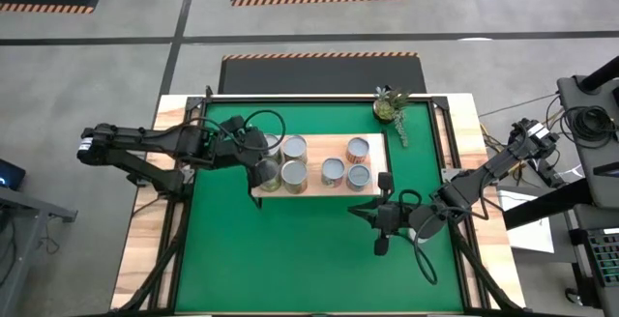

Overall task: Pick and place cans onto a shelf
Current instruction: Adjust the cans on the shelf

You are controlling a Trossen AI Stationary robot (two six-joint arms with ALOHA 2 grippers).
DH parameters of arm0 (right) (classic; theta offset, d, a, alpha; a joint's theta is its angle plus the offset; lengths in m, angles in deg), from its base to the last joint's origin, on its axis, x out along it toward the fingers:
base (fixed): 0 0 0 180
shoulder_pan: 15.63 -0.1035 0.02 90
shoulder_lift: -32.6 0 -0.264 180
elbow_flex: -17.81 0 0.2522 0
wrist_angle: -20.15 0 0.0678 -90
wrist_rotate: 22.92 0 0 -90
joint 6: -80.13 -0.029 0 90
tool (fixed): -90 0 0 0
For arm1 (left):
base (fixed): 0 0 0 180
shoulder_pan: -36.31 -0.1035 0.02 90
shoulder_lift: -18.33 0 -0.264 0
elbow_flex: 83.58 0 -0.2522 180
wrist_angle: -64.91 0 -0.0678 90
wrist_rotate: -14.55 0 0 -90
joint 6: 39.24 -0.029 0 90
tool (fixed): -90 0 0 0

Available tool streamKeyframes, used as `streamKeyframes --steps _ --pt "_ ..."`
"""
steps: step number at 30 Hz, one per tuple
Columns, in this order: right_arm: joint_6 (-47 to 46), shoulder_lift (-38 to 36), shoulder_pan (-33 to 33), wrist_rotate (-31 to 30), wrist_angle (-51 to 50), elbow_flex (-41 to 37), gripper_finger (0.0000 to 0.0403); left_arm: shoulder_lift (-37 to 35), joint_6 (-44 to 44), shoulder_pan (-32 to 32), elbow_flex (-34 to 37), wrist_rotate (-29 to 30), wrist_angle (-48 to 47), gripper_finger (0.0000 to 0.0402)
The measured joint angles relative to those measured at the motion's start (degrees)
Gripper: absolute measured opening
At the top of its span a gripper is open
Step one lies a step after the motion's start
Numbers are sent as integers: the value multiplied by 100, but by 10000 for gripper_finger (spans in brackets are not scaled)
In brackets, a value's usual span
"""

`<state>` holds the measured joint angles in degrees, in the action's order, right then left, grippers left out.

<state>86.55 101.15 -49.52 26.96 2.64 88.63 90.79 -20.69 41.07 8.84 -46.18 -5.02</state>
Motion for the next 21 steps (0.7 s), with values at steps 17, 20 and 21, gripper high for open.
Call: streamKeyframes --steps 17,20,21 --pt "-2 2 0 -2 0 0 9 -4 308 8 -39 -433 8 0" --pt "-2 2 0 -2 0 0 9 -4 349 21 -39 -434 4 0" --pt "-2 2 0 -1 0 0 9 -4 374 30 -39 -434 4 0"
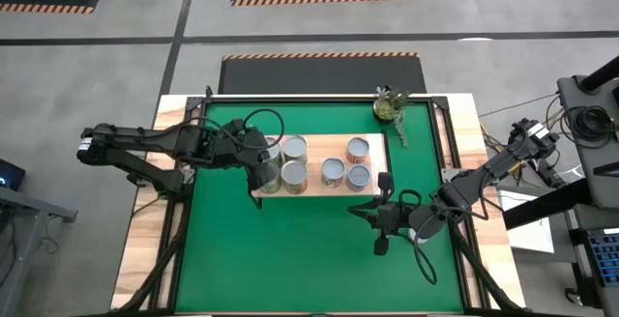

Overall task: Pick and place cans onto a shelf
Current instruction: Adjust the cans on the shelf

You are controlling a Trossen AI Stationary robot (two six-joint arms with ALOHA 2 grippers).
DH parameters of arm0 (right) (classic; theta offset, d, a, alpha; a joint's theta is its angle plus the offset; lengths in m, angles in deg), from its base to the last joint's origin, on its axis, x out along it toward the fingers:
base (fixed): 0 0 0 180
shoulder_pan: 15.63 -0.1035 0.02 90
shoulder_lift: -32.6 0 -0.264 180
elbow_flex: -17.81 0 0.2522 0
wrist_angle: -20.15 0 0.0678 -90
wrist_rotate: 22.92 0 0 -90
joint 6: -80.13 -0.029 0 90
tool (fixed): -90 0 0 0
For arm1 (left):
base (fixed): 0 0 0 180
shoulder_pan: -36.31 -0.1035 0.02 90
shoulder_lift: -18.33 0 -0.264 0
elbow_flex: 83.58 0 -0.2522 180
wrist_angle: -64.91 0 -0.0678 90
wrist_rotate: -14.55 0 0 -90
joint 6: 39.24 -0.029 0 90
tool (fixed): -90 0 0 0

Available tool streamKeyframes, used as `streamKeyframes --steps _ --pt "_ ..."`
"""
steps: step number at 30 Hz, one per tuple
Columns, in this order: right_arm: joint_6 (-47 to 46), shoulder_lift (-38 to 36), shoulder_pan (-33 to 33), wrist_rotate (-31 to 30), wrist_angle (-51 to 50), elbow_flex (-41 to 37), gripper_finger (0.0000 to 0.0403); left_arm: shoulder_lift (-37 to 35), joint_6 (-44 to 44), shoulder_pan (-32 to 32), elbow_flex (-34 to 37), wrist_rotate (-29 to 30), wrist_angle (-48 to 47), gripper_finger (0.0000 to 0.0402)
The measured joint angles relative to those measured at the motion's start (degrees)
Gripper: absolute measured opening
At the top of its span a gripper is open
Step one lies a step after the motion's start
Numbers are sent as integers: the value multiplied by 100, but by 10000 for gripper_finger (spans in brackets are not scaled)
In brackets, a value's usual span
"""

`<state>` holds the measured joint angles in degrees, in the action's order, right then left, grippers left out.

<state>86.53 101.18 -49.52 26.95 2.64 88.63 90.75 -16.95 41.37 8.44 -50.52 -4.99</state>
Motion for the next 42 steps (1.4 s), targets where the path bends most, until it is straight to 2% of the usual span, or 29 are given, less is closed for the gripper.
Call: streamKeyframes --steps 20,32,37,42 --pt "0 0 0 -1 0 0 9 -4 227 118 -10 -52 -12 0" --pt "-57 0 0 1 4 0 9 -6 206 131 -298 -11 -15 0" --pt "-160 0 1 -1 4 0 9 -7 201 365 -302 444 4 0" --pt "-198 0 1 -1 2 -2 9 -16 6 993 -299 1275 81 0"
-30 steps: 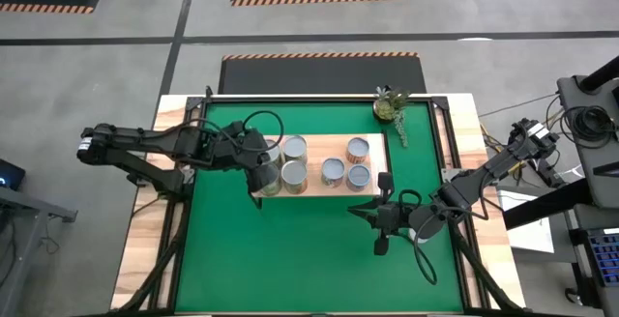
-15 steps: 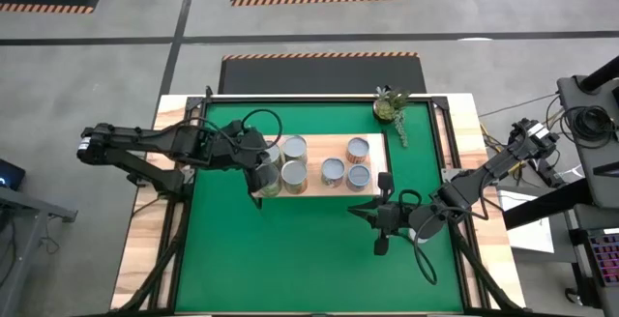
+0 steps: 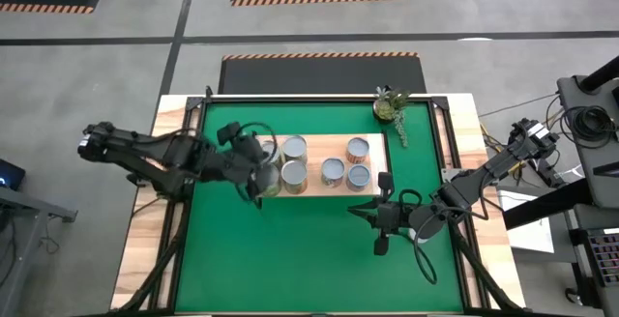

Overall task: Pick and place cans onto a shelf
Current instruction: Adjust the cans on the shelf

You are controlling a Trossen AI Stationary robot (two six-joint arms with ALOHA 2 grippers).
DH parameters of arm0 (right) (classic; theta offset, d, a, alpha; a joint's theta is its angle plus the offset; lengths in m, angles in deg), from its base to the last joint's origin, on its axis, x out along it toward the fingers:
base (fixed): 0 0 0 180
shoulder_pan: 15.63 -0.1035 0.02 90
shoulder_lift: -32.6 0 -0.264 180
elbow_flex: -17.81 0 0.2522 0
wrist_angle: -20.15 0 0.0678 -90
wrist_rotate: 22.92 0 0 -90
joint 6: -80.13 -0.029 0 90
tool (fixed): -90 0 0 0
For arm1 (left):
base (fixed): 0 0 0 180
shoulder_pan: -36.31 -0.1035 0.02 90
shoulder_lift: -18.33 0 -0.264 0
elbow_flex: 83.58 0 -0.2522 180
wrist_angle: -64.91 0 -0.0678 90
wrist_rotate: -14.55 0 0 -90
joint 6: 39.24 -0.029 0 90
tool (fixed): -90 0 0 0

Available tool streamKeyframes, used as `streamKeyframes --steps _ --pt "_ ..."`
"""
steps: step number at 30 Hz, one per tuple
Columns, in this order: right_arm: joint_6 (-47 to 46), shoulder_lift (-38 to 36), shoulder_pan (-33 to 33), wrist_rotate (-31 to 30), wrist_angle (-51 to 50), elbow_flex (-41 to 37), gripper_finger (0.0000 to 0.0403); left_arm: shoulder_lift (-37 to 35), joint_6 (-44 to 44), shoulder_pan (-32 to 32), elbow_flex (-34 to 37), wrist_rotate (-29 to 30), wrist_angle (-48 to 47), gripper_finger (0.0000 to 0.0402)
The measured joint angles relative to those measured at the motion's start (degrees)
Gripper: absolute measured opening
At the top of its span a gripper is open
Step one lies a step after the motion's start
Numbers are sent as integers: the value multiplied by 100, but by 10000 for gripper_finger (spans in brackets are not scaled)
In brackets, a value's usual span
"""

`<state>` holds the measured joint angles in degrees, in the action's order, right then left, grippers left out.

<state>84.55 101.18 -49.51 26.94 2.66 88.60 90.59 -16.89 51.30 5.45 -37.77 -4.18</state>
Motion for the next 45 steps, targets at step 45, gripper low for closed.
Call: streamKeyframes --steps 45 --pt "-766 1540 1538 810 -1633 2640 9 298 -1282 3248 1626 3055 1245 0"
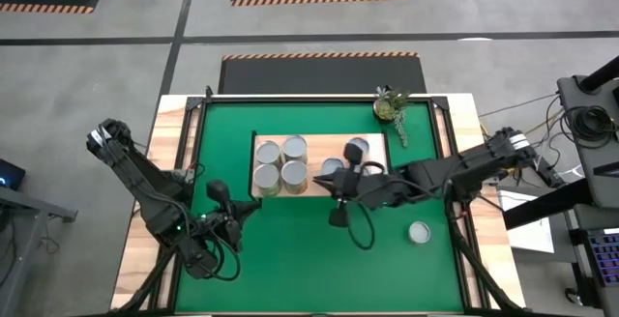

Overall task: Pick and place cans onto a shelf
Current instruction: Adjust the cans on the shelf

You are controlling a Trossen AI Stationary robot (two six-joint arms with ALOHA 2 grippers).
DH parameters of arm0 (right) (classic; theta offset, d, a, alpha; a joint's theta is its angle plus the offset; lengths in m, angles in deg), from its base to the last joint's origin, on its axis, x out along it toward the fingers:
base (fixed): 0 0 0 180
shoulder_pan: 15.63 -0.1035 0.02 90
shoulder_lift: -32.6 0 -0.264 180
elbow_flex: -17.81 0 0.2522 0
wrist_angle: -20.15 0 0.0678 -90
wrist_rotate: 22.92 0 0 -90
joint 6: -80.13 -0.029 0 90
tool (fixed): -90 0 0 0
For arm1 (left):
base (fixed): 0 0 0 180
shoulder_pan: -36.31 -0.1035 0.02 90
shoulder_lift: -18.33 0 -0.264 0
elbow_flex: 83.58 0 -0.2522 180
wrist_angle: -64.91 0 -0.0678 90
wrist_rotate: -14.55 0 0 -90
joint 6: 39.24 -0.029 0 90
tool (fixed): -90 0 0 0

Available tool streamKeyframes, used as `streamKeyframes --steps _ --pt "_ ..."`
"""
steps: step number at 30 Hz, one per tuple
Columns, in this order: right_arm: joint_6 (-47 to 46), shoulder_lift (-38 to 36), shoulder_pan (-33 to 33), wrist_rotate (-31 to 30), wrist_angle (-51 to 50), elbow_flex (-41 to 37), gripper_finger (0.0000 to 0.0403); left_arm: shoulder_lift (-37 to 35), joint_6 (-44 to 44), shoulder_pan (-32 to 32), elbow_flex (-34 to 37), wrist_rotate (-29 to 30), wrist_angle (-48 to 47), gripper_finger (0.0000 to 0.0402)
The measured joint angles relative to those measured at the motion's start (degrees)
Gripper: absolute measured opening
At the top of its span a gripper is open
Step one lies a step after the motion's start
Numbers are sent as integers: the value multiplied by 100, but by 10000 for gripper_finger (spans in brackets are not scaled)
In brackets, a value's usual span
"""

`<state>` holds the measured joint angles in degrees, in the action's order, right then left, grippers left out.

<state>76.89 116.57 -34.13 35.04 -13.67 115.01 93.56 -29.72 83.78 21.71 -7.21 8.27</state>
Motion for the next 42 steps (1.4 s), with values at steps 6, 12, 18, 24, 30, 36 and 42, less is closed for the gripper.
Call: streamKeyframes --steps 6,12,18,24,30,36,42 --pt "30 582 239 550 -662 972 9 -39 20 2 0 23 1 0" --pt "95 1065 501 1013 -1079 1552 9 -42 39 2 0 23 3 0" --pt "108 1377 733 1271 -1148 1793 9 -45 42 2 0 26 3 0" --pt "91 1463 907 1299 -1252 1805 9 -65 57 2 0 32 5 0" --pt "94 1475 960 1299 -1277 1722 9 -76 61 2 -2 45 7 0" --pt "160 1562 955 1282 -1269 1722 9 -76 103 2 -4 183 10 0" --pt "220 1677 955 1255 -1281 1718 9 -78 103 2 -4 183 7 0"
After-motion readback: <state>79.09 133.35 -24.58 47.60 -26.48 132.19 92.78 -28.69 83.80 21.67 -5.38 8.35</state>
